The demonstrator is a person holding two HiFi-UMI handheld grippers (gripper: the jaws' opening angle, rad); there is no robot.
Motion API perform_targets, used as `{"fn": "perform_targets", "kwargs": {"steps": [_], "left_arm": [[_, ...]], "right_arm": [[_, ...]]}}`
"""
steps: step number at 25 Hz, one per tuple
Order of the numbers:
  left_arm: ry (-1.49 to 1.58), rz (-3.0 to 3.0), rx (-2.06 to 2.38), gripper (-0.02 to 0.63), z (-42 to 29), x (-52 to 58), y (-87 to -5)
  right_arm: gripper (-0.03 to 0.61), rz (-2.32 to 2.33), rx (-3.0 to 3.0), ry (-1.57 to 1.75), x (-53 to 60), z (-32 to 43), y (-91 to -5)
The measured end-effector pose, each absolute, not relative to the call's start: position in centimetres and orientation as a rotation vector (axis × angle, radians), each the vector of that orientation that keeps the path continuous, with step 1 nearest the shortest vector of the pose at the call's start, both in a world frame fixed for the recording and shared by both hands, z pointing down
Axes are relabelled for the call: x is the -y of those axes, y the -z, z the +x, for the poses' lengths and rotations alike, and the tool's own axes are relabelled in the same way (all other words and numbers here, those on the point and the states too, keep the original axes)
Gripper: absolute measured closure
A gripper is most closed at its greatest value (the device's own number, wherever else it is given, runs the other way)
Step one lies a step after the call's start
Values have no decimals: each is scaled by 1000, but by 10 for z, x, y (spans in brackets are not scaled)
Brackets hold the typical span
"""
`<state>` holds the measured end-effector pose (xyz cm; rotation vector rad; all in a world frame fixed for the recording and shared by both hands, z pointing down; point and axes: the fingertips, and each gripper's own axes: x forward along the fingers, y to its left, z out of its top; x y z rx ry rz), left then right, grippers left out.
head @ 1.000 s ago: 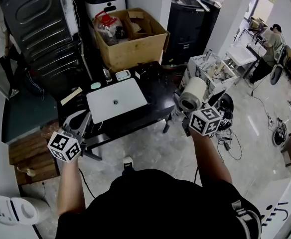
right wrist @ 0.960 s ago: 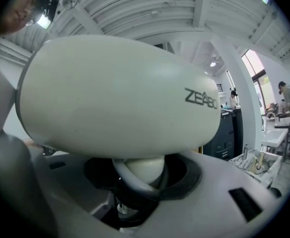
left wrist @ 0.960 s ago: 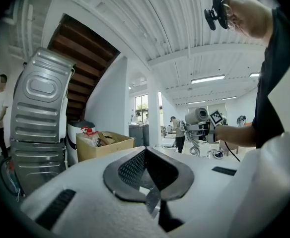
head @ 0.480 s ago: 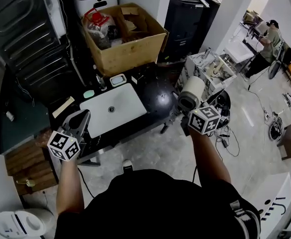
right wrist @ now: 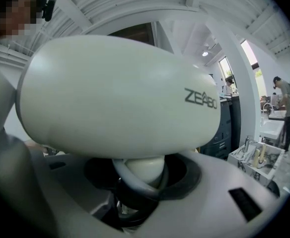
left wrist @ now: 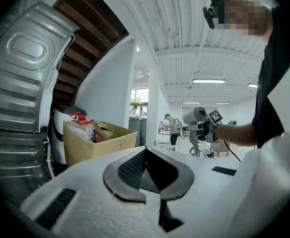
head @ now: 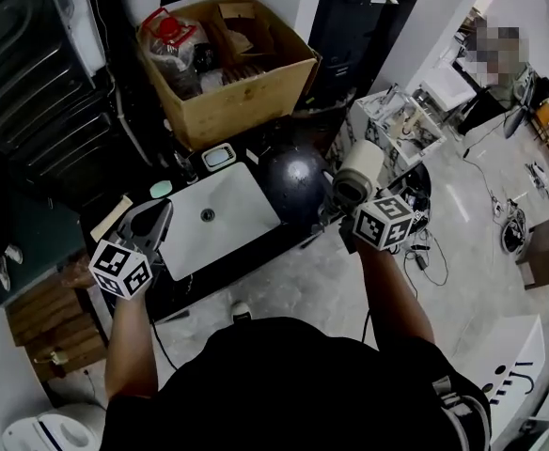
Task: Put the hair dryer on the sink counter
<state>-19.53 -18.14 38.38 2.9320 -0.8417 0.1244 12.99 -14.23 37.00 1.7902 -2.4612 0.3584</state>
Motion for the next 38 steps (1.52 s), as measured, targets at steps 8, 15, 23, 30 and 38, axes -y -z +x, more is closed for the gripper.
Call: {"fn": "perform_targets", "kwargs": {"steps": [8,15,23,30,38], "left_arm": [[-162,2912,761,599,-187,227,-403],[-174,2910,707,599,-185,244,-411],[-144,2931,709,598,-194,251,-406],[-155,2918,700,598,-205,258,-411],[-194,2928,626,598,-206,258,-413]], "right_arm": [[393,1819,2432,-414,178,129,-386],[393,1857,2397,-445,190,130,-393],[393,1869,2378,-442,192,125,-391],[393,1888,2373,-442,194,122,-391],[393,1907,2374,-419,191,111,-388]]}}
